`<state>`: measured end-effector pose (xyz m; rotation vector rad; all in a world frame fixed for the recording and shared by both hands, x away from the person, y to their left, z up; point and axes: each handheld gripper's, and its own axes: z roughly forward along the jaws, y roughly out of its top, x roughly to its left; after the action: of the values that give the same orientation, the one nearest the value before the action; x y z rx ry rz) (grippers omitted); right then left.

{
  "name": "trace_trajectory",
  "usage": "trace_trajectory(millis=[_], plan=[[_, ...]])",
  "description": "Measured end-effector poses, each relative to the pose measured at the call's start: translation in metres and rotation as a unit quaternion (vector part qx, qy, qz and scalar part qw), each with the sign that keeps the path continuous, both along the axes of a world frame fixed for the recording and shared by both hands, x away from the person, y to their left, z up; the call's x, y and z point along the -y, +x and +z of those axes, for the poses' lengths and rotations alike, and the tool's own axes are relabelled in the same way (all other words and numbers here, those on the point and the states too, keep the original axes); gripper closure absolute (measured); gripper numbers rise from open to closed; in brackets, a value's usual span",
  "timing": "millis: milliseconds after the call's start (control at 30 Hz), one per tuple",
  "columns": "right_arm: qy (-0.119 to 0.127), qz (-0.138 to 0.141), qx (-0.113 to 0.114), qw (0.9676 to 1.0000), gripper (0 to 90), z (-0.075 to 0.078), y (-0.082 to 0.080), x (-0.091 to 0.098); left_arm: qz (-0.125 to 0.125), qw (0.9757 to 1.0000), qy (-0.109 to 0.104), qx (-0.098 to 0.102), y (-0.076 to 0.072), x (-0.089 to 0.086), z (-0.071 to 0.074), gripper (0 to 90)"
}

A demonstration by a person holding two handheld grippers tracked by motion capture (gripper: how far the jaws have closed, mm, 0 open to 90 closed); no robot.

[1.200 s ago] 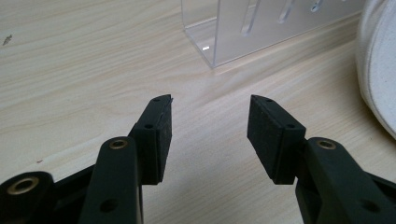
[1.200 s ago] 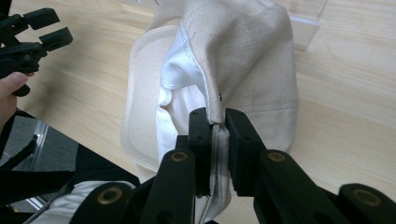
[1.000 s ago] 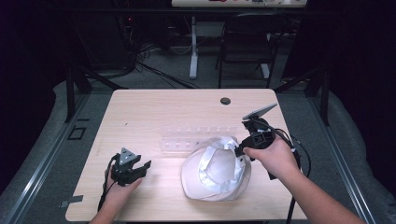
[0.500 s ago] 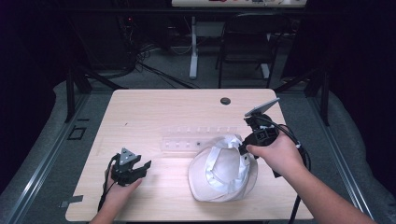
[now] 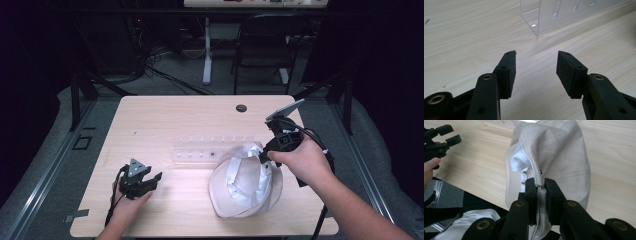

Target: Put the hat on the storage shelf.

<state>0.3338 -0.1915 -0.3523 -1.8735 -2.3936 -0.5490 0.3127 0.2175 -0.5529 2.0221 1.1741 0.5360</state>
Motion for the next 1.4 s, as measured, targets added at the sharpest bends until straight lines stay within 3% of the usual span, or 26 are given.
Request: trace_trajectory(millis=[233, 567, 833, 933, 1000, 1167, 1400], plan=[[0.016, -0.006, -0.002, 0.9999, 81.4, 0.010, 0.000, 0.003, 0.001, 1.0000, 0.000, 0.001, 0.000, -0.001, 0.000, 50.5], [0.085, -0.022, -0.025, 0.9959, 81.5, 0.018, 0.003, 0.012, 0.002, 1.0000, -0.001, 0.000, 0.000, 0.000, 0.000, 50.5], [0.148, -0.039, -0.039, 0.9875, 81.6, 0.019, 0.004, 0.024, 0.001, 1.0000, 0.000, 0.000, 0.000, 0.000, 0.000, 50.4], [0.162, -0.045, -0.037, 0.9851, 81.7, 0.021, 0.004, 0.026, 0.000, 1.0000, 0.000, 0.000, 0.000, 0.000, 0.000, 50.4], [0.163, -0.038, -0.037, 0.9852, 81.7, 0.023, 0.004, 0.028, 0.000, 1.0000, 0.000, -0.001, 0.000, 0.000, 0.000, 50.4], [0.182, -0.039, -0.023, 0.9823, 81.7, 0.032, 0.006, 0.033, 0.000, 1.0000, 0.000, 0.000, 0.000, 0.001, -0.001, 50.3], [0.226, -0.054, 0.000, 0.9726, 81.7, 0.049, 0.011, 0.040, -0.002, 1.0000, 0.000, 0.000, 0.000, 0.001, -0.001, 50.1]])
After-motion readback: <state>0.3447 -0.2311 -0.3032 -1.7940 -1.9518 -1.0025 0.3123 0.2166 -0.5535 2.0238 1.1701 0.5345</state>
